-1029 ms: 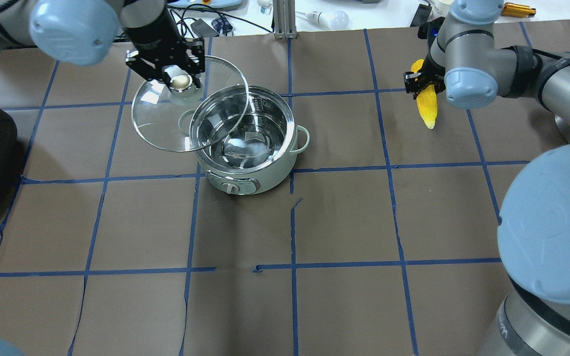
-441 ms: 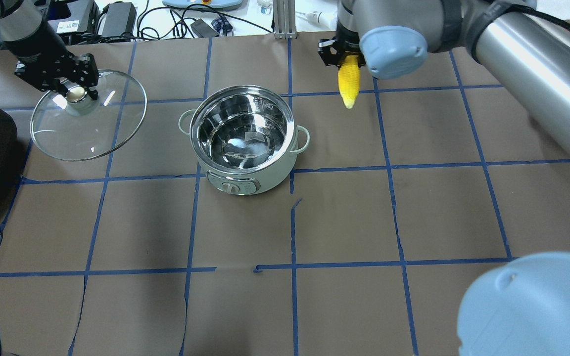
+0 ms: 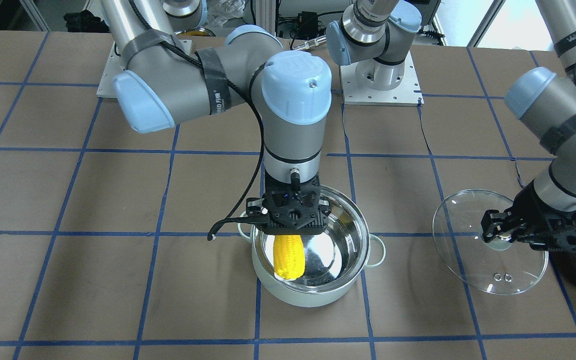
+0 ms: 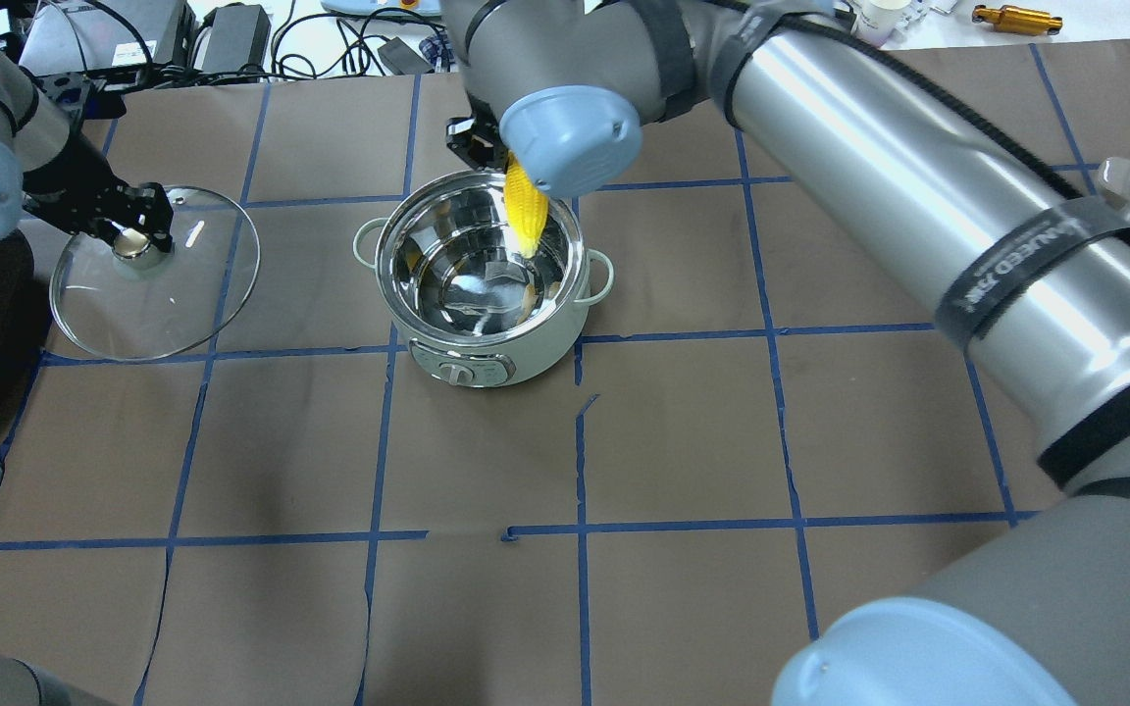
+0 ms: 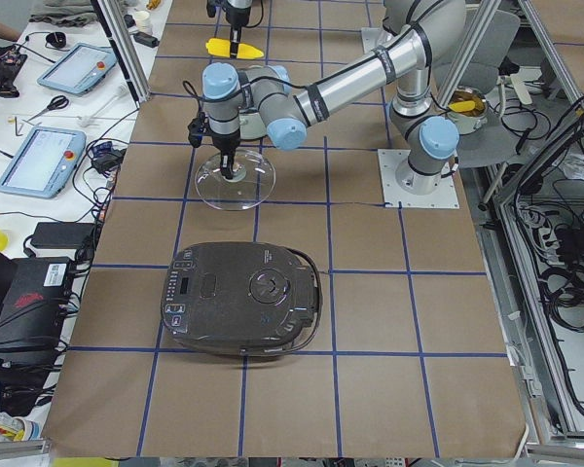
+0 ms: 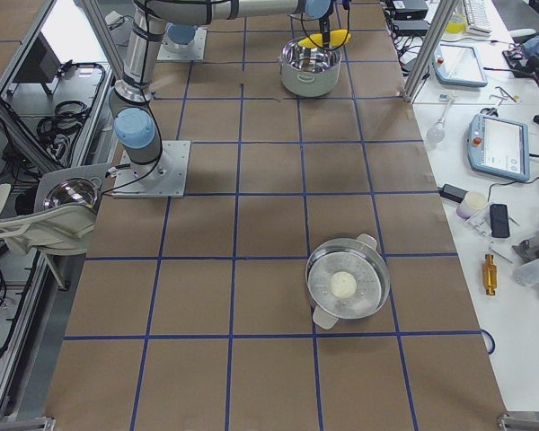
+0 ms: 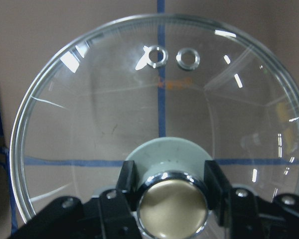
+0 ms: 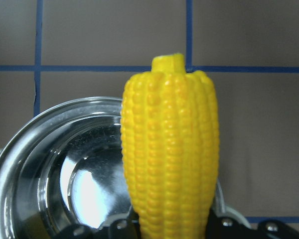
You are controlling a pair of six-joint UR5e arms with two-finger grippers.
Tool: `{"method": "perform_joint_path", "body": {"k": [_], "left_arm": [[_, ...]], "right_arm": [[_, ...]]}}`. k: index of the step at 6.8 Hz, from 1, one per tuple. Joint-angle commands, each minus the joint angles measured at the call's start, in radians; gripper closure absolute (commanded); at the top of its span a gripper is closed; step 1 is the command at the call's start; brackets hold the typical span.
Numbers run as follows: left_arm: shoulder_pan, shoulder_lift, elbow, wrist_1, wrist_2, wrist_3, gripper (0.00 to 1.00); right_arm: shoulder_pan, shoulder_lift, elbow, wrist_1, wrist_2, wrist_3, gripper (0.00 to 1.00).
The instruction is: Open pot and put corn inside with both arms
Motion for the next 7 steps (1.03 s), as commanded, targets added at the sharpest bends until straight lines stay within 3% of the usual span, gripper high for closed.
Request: {"method": "perform_joint_path", "body": {"k": [1,2,4,7], "left_arm": [[0.006,-0.035,-0.073,0.08,-0.026,0.009,0.71],[0.006,-0.044,-0.073,0.08,-0.028,0.014,0.71],[0.011,-0.059,-0.073,0.082,-0.026,0.032,0.71],[0.034,-0.073,-0.075,0.082,-0.025,0.026,0.71]], "right_arm": [[0.043,0.065,-0.014,-0.02,0.034,0.012,1.0],[0.053,0.071,-0.007,-0.021,0.04,0.009,1.0],[0.053,0.079,0.004,-0.049,0.034,0.005,0.0],[0.048,0.073,0.036,-0.079,0.016,-0.026,0.0]]}}
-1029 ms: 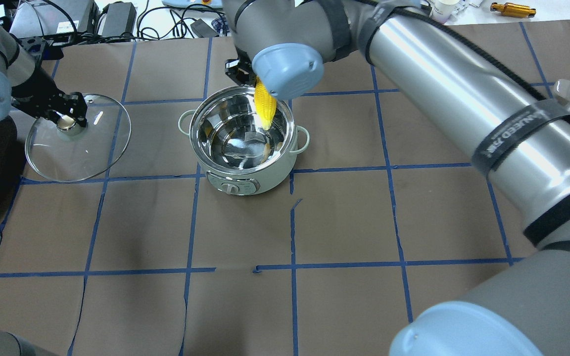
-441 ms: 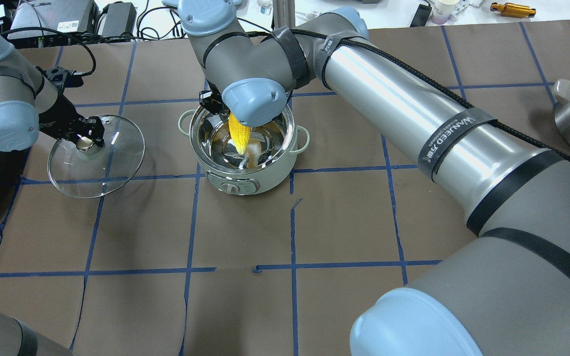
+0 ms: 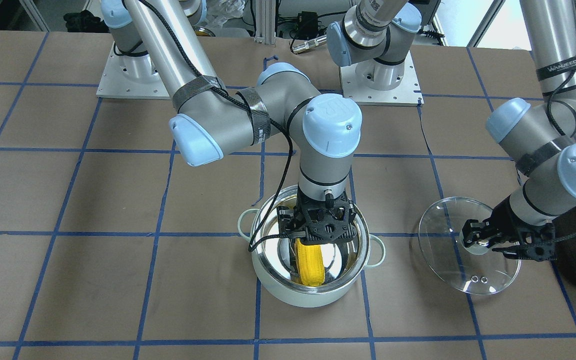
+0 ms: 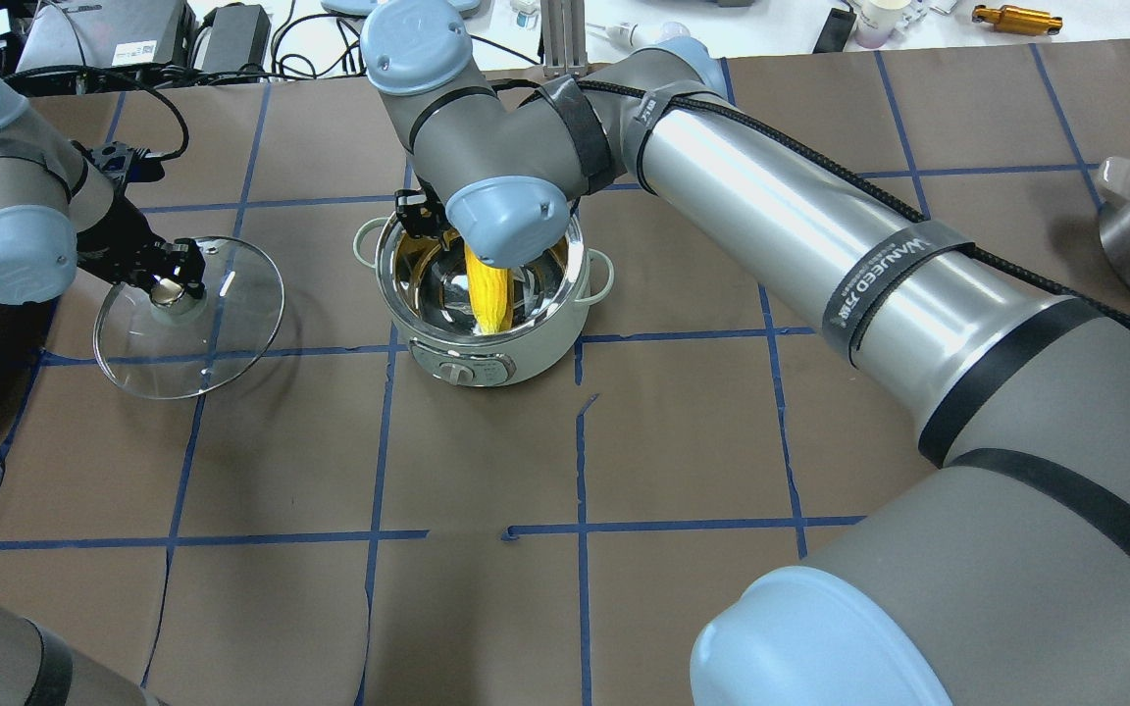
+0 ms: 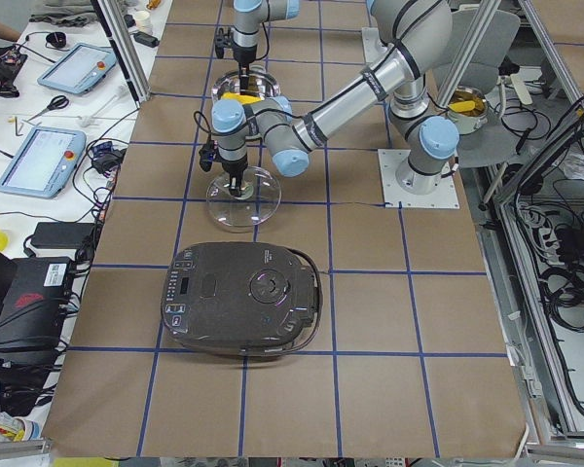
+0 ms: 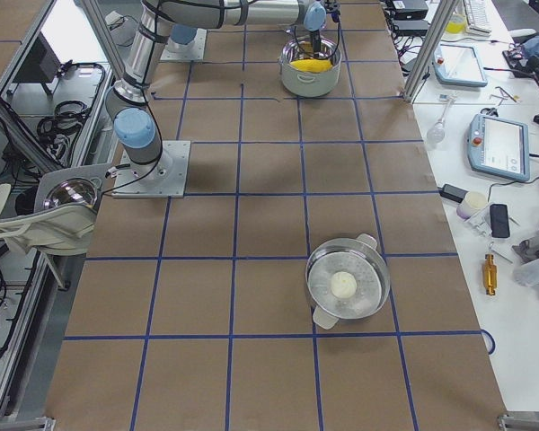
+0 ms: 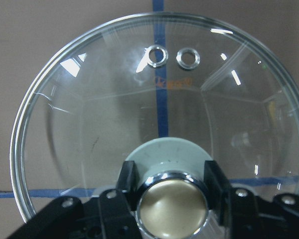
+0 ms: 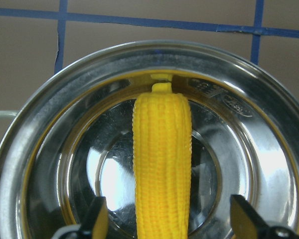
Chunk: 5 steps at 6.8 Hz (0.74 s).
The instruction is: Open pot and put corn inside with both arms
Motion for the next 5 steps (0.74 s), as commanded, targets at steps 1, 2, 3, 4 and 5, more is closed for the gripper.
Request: {"method": "perform_joint_path", "body": {"k": [1,2,3,4,5], "left_arm": [[0.009,-0.008,-0.001,-0.001,-0.003,-0.003,0.71],[0.009,-0.008,-0.001,-0.001,-0.003,-0.009,0.7],[0.007,-0.008,-0.003,-0.003,-0.007,0.0,0.7],[0.007,-0.008,-0.018,-0.003,-0.004,0.002,0.69],[0.007,-0.008,-0.033,0.0,-0.003,0.005,0.58]], "right_arm": [[-0.015,-0.017,0.0,-0.019,-0.016,-0.031,0.0],[-0.049,-0.062,0.015,-0.01,-0.028,-0.061,0.0],[-0.118,-0.119,0.036,0.013,-0.016,-0.071,0.0],[-0.188,-0.186,0.062,0.101,-0.013,-0.074,0.0],[-0.248,-0.24,0.079,0.179,-0.008,-0.074,0.0]]}}
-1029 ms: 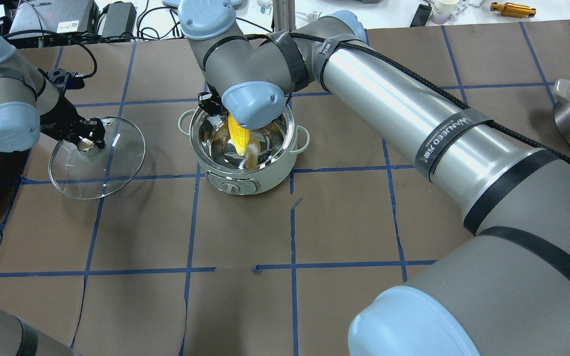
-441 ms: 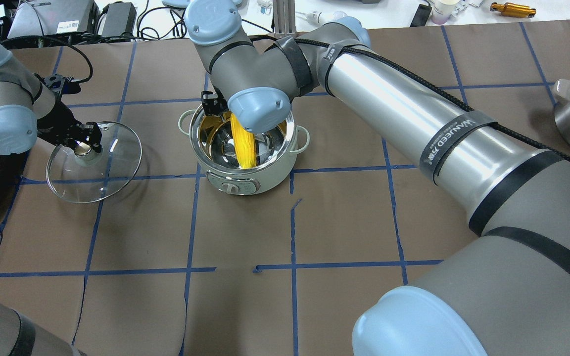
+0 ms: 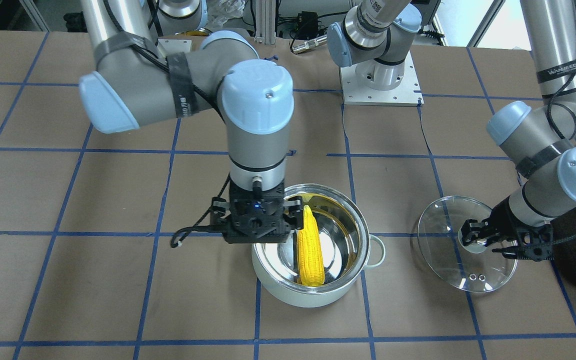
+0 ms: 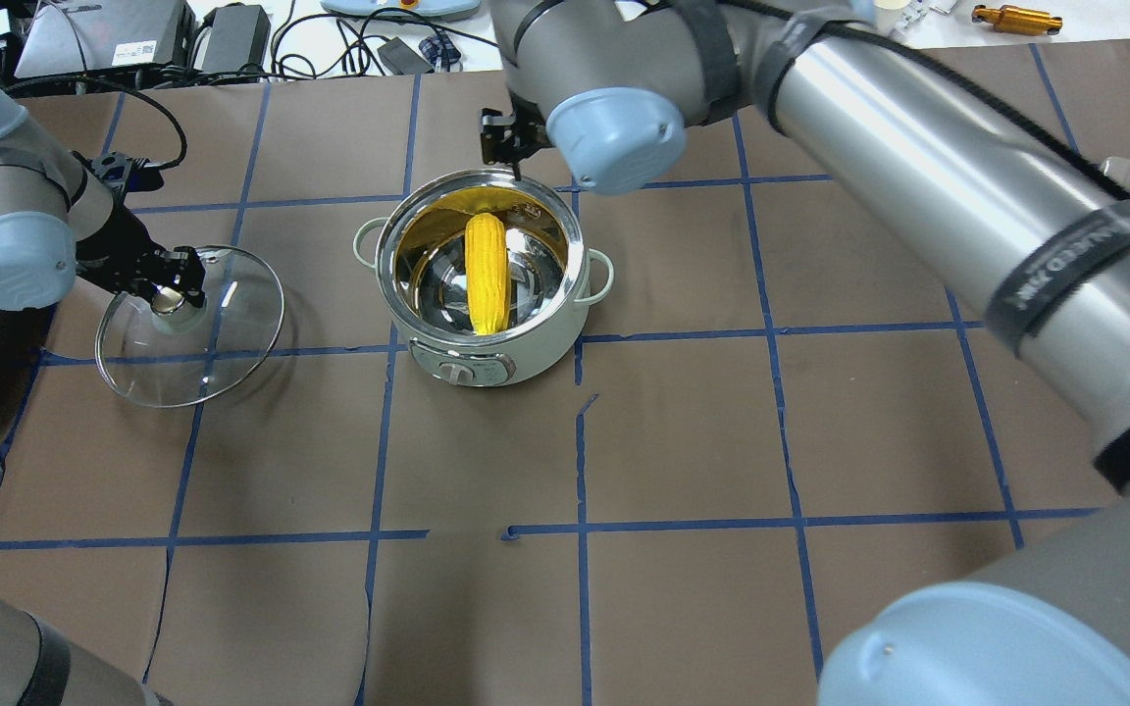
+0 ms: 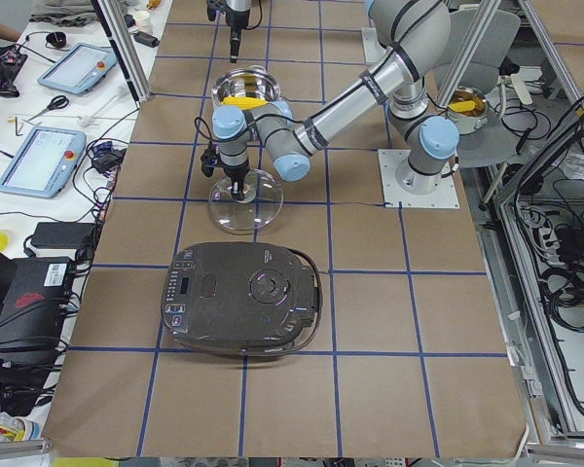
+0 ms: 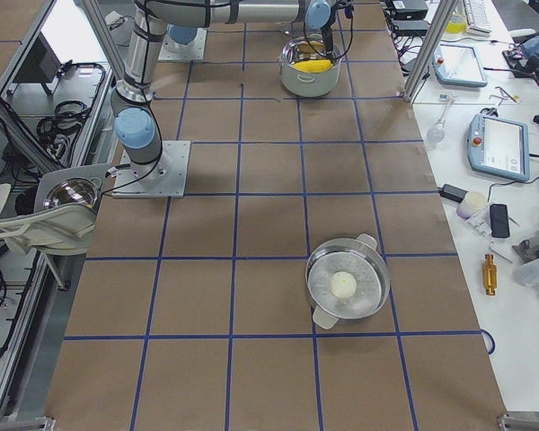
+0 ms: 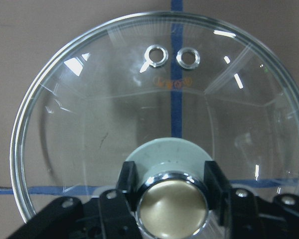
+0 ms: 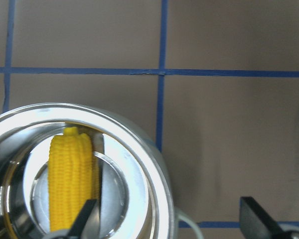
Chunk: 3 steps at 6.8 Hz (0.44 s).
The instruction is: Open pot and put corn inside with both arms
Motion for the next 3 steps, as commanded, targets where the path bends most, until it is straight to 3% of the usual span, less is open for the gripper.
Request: {"method": "perform_joint_path", "body": {"k": [1,2,3], "left_arm": [[0.001,0.0,-0.02,0.002,0.003,0.002,0.47],[0.001,0.0,-0.022,0.002,0.005,-0.001,0.35],[0.001,0.001,-0.022,0.002,0.002,0.005,0.11]], "right_arm": [[-0.135,-0.107,0.03,0.196,0.007,-0.005,0.0],[-0.184,-0.141,0.042,0.291,0.007,-0.007,0.0],[-0.227,-0.191,0.059,0.362,0.006,-0.077,0.0]]}}
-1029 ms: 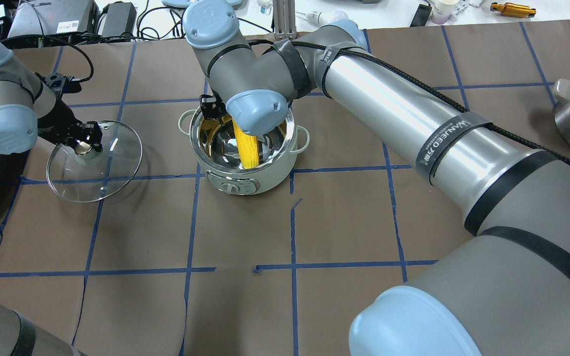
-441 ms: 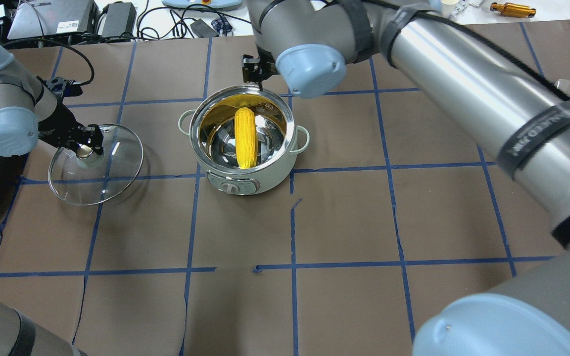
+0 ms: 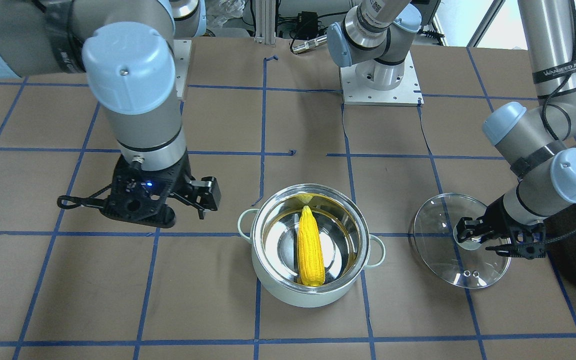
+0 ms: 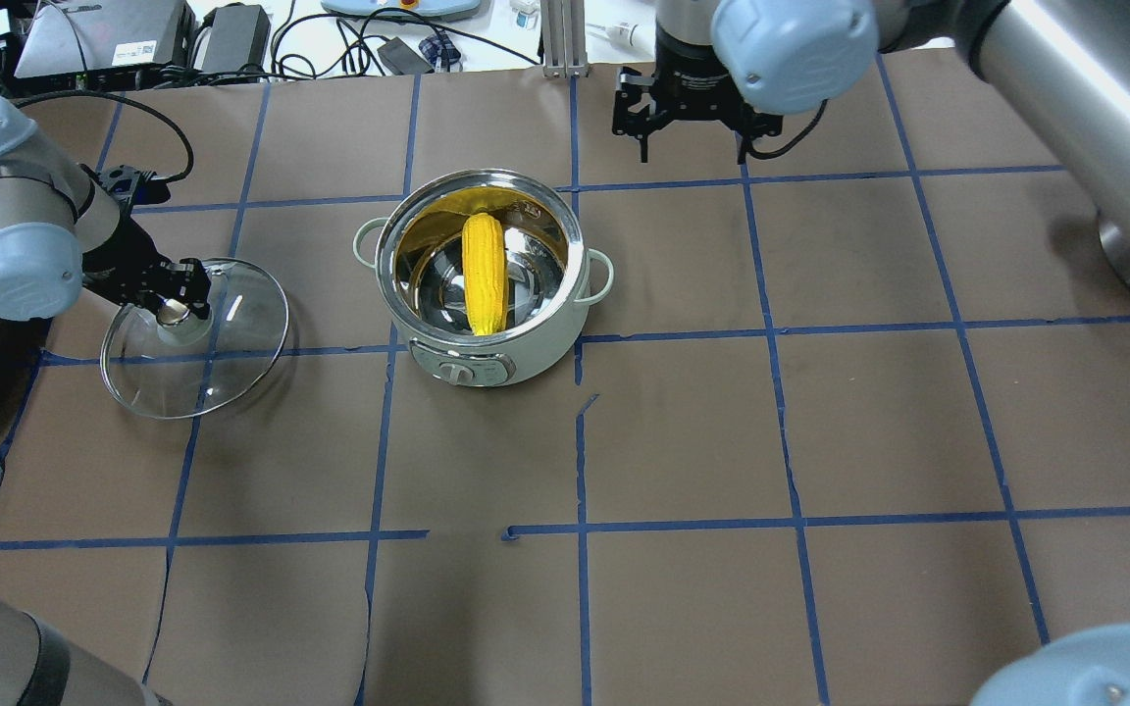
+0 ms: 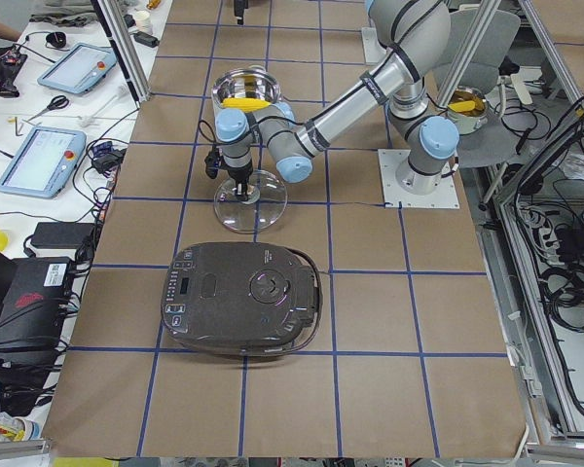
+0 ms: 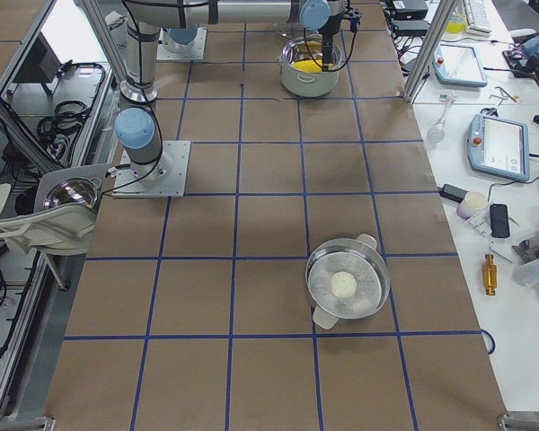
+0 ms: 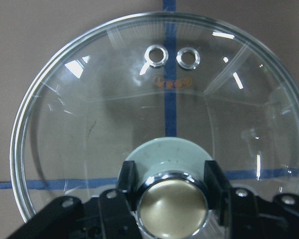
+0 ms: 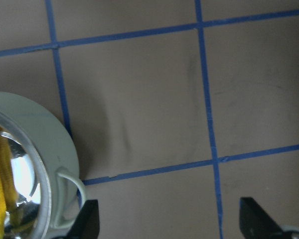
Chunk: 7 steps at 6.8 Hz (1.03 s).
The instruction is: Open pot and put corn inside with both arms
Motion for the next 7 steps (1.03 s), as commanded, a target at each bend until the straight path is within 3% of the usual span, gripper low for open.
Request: {"method": "perform_joint_path", "body": {"k": [1,3,5,7], "left_arm": [[0.0,0.001,0.003,0.0,-0.002,0.001,0.0],[-0.027,0.062,0.042,-0.035,0.006,-0.01,0.0],[-0.075,0.175,0.227,-0.406,0.006,-0.06,0.0],[-0.233,0.268,0.354,-0.602,0.014,-0.308,0.0]], "right_arm": [[-0.103,-0.11,0.032,0.166,-0.002,-0.178,0.0],[-0.19,-0.205,0.084,0.283,-0.011,-0.275,0.0],[-0.209,-0.247,0.126,0.253,0.002,-0.283,0.0],[-0.205,-0.298,0.21,0.128,0.004,-0.265,0.0]]}}
